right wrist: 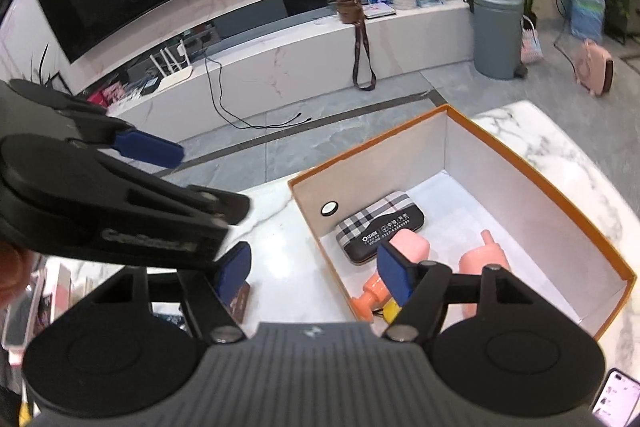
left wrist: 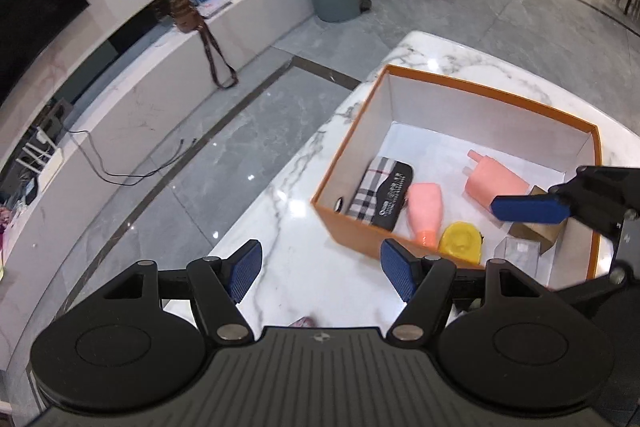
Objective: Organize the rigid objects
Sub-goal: 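Withdraw both grippers from the orange box toward the remaining items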
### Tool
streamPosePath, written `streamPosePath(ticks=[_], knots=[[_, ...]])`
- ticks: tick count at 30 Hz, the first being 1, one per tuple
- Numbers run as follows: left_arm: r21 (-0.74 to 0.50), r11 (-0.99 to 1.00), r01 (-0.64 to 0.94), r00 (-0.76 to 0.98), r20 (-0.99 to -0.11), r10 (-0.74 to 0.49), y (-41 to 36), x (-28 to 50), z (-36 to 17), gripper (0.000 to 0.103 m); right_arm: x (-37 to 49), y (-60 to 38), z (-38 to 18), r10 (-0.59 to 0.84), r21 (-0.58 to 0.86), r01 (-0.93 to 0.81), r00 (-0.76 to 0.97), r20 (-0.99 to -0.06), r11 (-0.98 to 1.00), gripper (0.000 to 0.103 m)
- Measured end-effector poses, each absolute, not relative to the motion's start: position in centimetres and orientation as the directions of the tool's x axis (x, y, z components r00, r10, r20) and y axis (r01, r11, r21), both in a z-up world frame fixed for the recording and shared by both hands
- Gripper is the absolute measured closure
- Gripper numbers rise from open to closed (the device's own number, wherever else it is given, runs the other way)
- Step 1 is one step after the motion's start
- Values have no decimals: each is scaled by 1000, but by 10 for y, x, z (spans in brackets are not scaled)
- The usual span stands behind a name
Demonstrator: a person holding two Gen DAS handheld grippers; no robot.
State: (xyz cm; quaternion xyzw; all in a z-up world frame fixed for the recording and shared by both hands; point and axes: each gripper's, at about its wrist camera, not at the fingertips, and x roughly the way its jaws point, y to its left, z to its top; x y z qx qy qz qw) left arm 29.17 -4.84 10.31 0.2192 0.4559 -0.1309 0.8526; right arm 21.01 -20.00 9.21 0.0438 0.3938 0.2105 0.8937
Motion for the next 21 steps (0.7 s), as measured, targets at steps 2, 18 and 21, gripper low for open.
streamPosePath(ticks=[2,18,21], knots=[[223,888,403,558,-829,-45,-37,281,104,23,203,-200,93,415,234,-359,601,-683,904,32],[74,965,252,595,-798,-95,38,186,68,23,149,-202,85,454,165,-484,573,-682,859,26],[70,970,232,602,-793,-87,45,167,56,23,141,-208,83,456,154,-498,568,-685,853,26]])
